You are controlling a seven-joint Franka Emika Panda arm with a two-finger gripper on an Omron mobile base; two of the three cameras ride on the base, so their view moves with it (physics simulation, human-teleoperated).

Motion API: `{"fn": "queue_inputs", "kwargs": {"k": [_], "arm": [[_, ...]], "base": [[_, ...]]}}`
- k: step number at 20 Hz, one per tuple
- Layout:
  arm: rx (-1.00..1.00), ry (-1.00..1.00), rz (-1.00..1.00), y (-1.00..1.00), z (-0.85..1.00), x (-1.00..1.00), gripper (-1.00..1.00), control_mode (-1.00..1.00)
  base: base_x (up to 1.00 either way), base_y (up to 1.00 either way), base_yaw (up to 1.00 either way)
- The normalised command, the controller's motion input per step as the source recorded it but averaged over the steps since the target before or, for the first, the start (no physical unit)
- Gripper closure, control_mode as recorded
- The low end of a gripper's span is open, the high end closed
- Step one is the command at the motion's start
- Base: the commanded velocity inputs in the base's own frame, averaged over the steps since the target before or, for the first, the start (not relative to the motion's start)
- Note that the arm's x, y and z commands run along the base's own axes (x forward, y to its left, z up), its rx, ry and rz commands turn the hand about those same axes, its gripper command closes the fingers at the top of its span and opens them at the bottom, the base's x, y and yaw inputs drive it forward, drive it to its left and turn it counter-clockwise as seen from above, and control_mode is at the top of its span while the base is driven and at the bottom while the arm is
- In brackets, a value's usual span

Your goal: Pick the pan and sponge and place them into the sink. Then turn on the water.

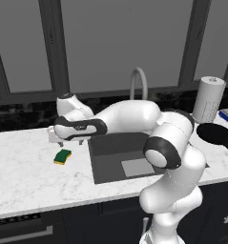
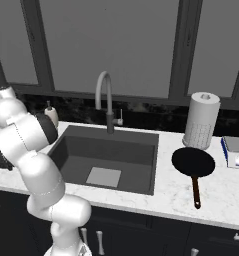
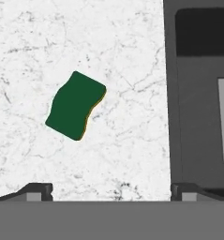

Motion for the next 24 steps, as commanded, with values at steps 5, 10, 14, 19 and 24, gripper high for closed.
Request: {"fn": "queue_inputs", "kwargs": {"k": [5,10,14,19,24], "arm": [[0.00,0.06,-0.07,0.24,-0.24,0.03,-1.00,-1.00],[0.00,0.03,-0.07,0.18,-0.29,0.00,-1.00,-1.00],[0.00,0.02,-0.07,0.12,-0.28,0.07,-1.00,-1.00],[0.00,0.04,-0.06,0.10,-0.23,0.18,-1.00,-1.00],[0.00,0.01,-0.04,0.11,-0.28,0.21,-1.00,-1.00]], "base": [[0.00,0.00,0.00],[0.00,0.00,0.00],[0.00,0.00,0.00],[0.00,0.00,0.00],[0.00,0.00,0.00]]}}
